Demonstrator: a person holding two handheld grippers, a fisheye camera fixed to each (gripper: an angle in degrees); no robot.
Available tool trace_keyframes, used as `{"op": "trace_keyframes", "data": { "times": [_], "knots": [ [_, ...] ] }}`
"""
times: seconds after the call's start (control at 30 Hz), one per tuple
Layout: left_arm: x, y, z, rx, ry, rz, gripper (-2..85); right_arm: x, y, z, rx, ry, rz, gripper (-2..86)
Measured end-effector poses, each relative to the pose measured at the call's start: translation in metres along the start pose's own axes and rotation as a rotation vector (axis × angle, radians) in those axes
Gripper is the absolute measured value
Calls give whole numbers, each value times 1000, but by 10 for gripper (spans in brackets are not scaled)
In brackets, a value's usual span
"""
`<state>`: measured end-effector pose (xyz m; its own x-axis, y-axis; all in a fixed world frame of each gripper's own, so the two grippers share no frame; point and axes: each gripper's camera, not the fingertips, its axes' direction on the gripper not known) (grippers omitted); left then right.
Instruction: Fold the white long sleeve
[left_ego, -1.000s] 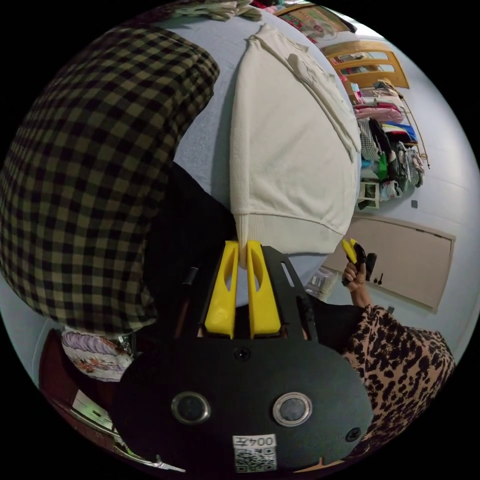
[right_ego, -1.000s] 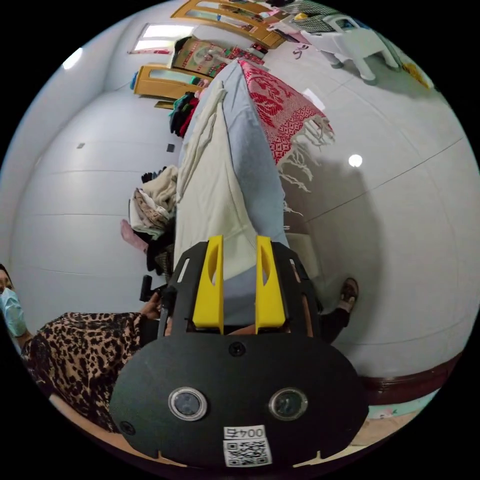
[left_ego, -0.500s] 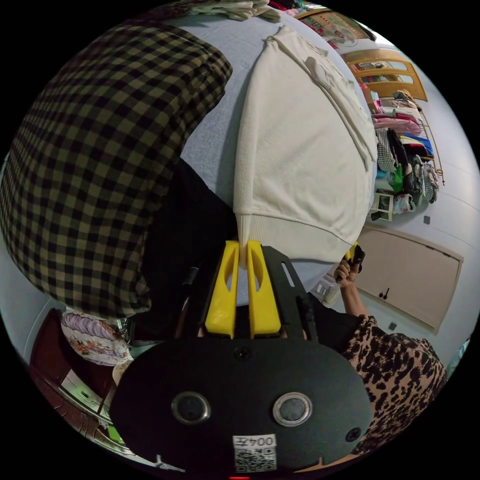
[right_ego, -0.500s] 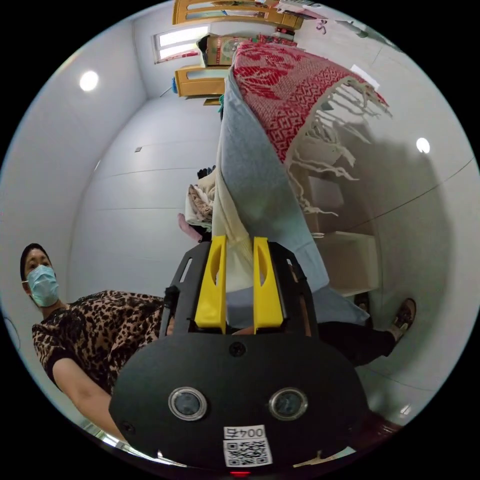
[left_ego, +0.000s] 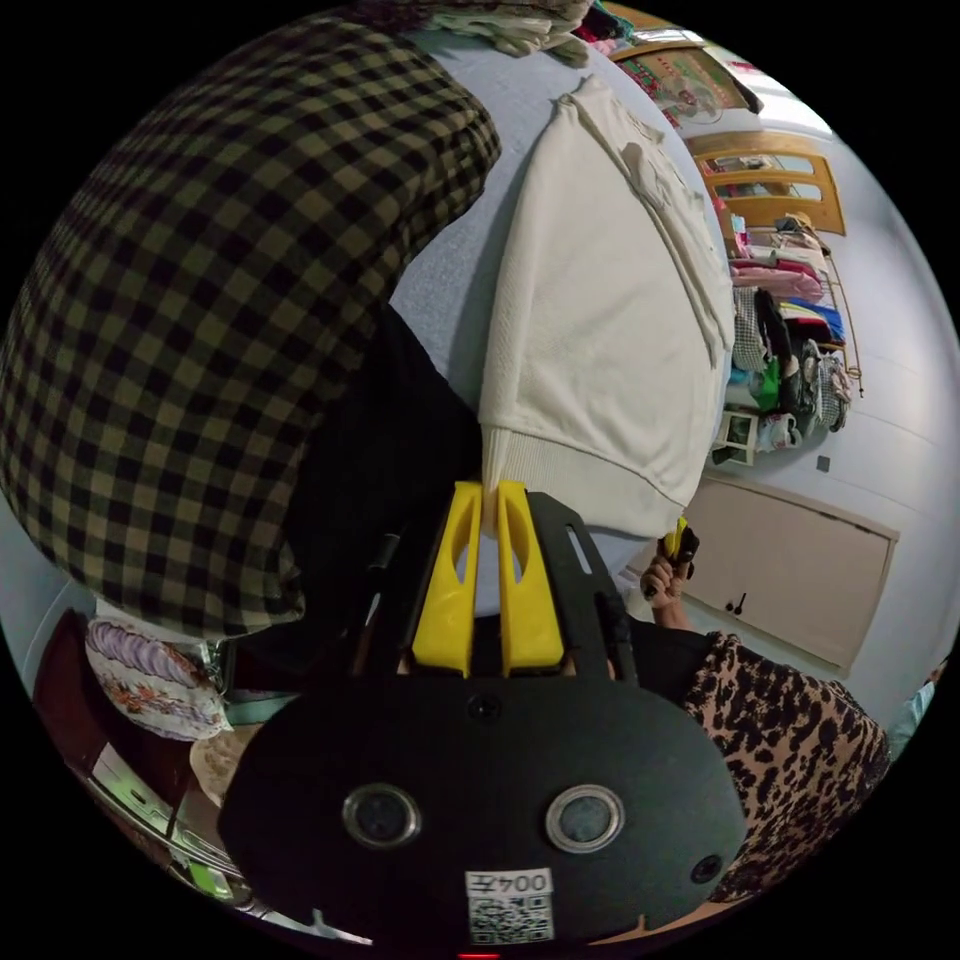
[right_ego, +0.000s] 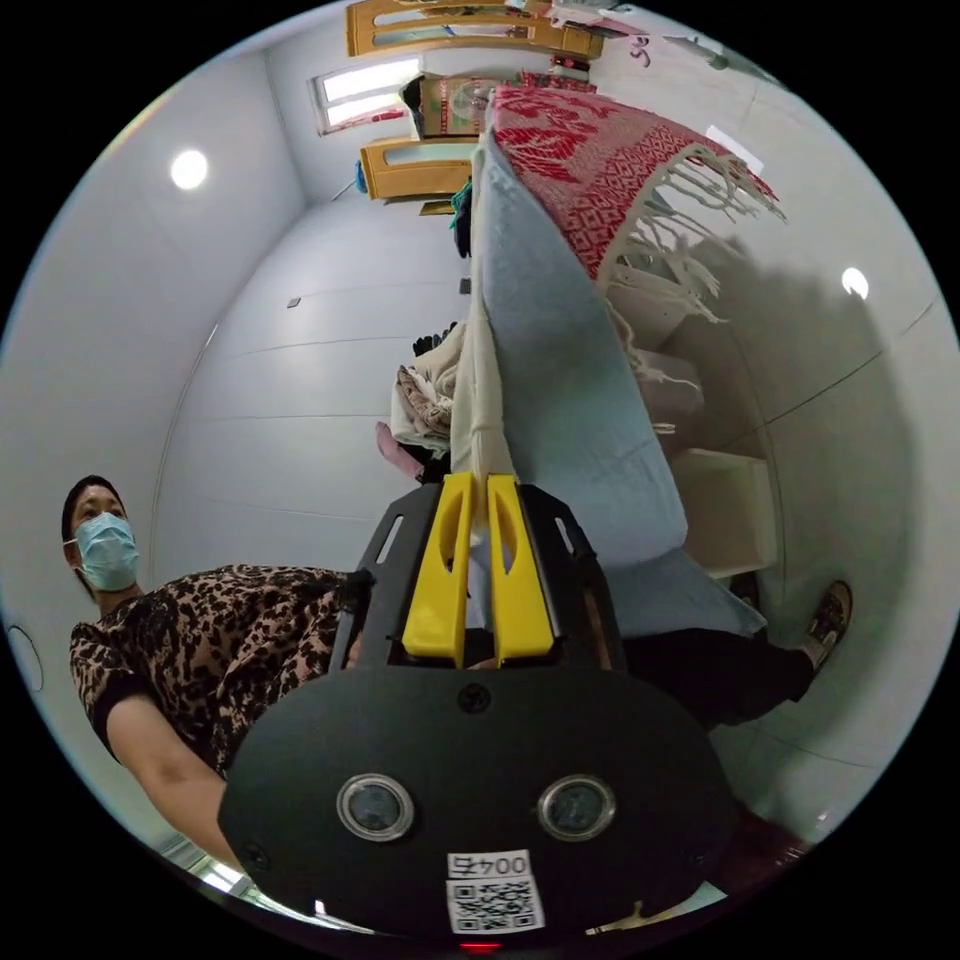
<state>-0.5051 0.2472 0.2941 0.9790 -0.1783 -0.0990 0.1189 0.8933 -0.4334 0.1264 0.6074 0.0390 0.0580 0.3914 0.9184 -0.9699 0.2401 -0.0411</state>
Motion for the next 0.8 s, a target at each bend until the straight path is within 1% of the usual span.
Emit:
{"op": "trace_keyframes", "data": {
  "times": [0.07,0.17,0.23,0.3,0.33,0.43,0.6,0.7,0.8],
  "knots": [
    [-1,1,-8,10,26,15,27,-33,1,2,26,20,-39,32],
    [1,5,-36,64,152,66,28,-108,-1,14,30,141,-125,27],
    [12,8,-74,161,276,130,29,-179,-8,34,0,282,-212,26],
    [23,10,-107,225,338,194,28,-229,-14,51,-11,389,-281,25],
    [31,11,-129,260,362,243,27,-260,-19,62,-21,454,-329,24],
    [39,12,-175,322,387,318,26,-311,-26,86,-42,553,-419,21],
    [24,17,-208,369,453,333,23,-339,-20,114,-79,629,-442,20],
    [17,26,-208,322,433,324,22,-333,-5,126,-110,665,-366,21],
    [9,44,-204,258,406,285,23,-321,23,131,-124,635,-240,21]
  ]
}}
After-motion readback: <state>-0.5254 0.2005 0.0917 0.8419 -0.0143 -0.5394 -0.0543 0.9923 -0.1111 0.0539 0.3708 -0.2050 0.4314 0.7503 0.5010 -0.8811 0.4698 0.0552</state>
